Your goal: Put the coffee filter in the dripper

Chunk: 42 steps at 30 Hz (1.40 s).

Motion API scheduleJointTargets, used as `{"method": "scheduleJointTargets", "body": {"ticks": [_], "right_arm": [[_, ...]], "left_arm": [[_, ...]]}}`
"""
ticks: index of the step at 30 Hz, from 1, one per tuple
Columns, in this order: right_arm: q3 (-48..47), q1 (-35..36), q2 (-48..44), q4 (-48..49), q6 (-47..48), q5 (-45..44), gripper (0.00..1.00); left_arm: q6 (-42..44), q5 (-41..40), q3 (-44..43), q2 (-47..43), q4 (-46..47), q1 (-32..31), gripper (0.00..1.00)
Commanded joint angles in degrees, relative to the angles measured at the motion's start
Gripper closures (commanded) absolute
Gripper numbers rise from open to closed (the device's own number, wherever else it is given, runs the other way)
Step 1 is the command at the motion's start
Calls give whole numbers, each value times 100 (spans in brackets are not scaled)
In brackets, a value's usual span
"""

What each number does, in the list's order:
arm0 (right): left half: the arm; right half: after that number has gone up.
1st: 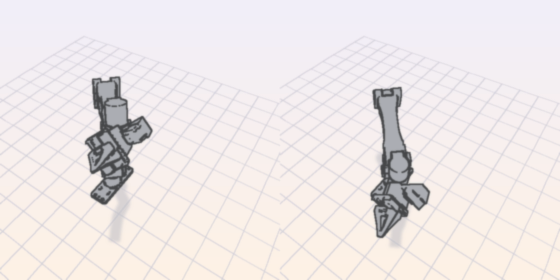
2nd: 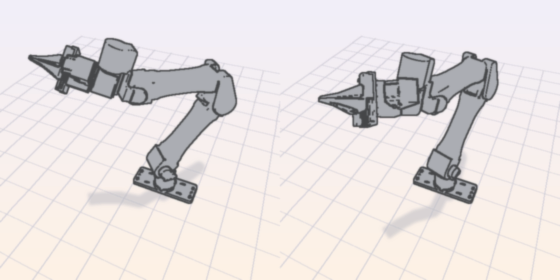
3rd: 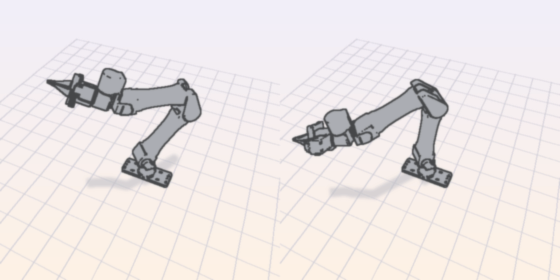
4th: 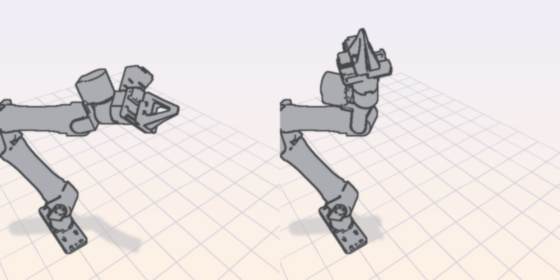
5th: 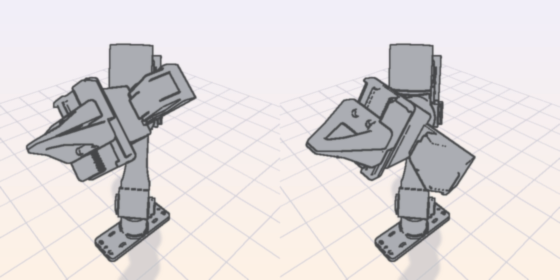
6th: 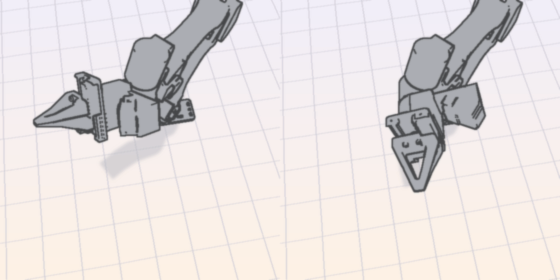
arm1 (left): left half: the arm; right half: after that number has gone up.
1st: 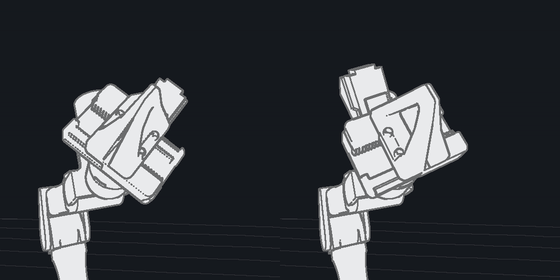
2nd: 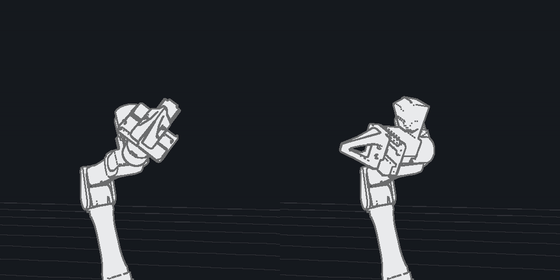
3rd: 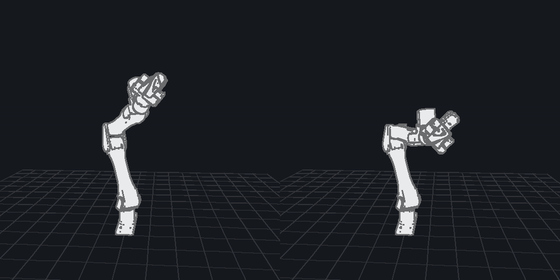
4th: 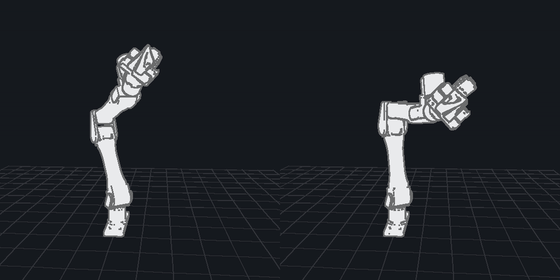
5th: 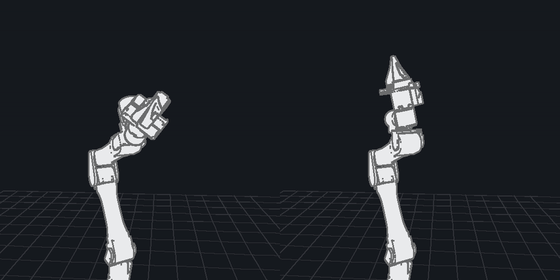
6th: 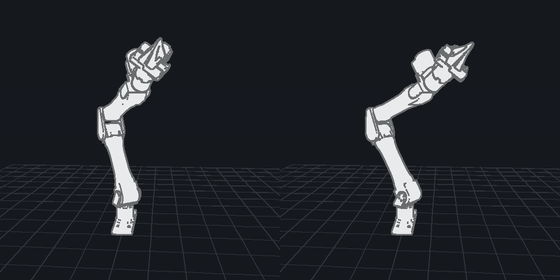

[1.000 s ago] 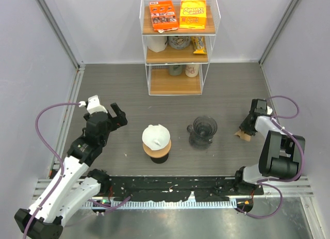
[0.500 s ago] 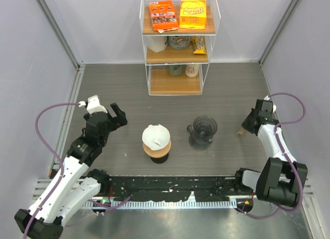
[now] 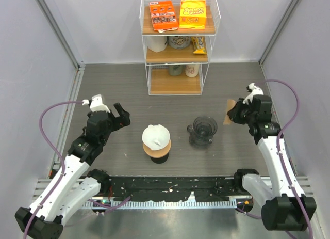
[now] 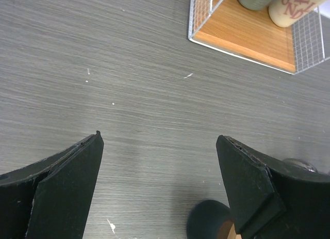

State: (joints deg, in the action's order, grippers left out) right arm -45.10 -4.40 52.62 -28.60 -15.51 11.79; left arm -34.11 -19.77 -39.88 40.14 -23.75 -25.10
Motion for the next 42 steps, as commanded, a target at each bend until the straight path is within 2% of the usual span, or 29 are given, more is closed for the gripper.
{"method": "scheduleJointTargets", "body": {"ticks": [1, 6, 11, 15, 16, 20, 27, 32, 36, 40, 42], "right_arm": [[-350, 956, -234, 354, 749, 464, 82], [-491, 1661, -463, 749, 1453, 719, 82], [-649, 1741, -621, 943, 1516, 710, 80], [-737, 1750, -806, 1128, 1524, 1070, 80], [-763, 1750, -841, 1146, 1481, 1393, 80], [-728, 1838, -911, 1199, 1366, 2395, 79], [-377, 2171, -921, 1454, 1410, 3188, 78], [-526, 2786, -526, 1261, 1690, 3031, 78], [-780, 3418, -279, 857, 1929, 2645, 78], [-930, 3709, -156, 751, 1955, 2600, 78], [-965, 3815, -164, 742, 1938, 2583, 78]], "left_arm": [[123, 429, -11, 29, 406, 32, 0], [229, 693, 6, 29, 529, 32, 0], [290, 957, -11, 117, 590, 23, 0], [335, 1352, -38, 187, 696, 32, 0], [369, 1457, -46, 196, 705, 23, 0], [475, 2318, -55, 178, 898, 23, 0], [212, 4347, -152, 170, 1696, 23, 0], [-298, 5570, -511, 529, 2524, -91, 0], [-219, 5817, -1082, 1038, 2410, -459, 0], [88, 5836, -1635, 1583, 2077, -1022, 0], [158, 5809, -1891, 1865, 1875, -1207, 3]]}}
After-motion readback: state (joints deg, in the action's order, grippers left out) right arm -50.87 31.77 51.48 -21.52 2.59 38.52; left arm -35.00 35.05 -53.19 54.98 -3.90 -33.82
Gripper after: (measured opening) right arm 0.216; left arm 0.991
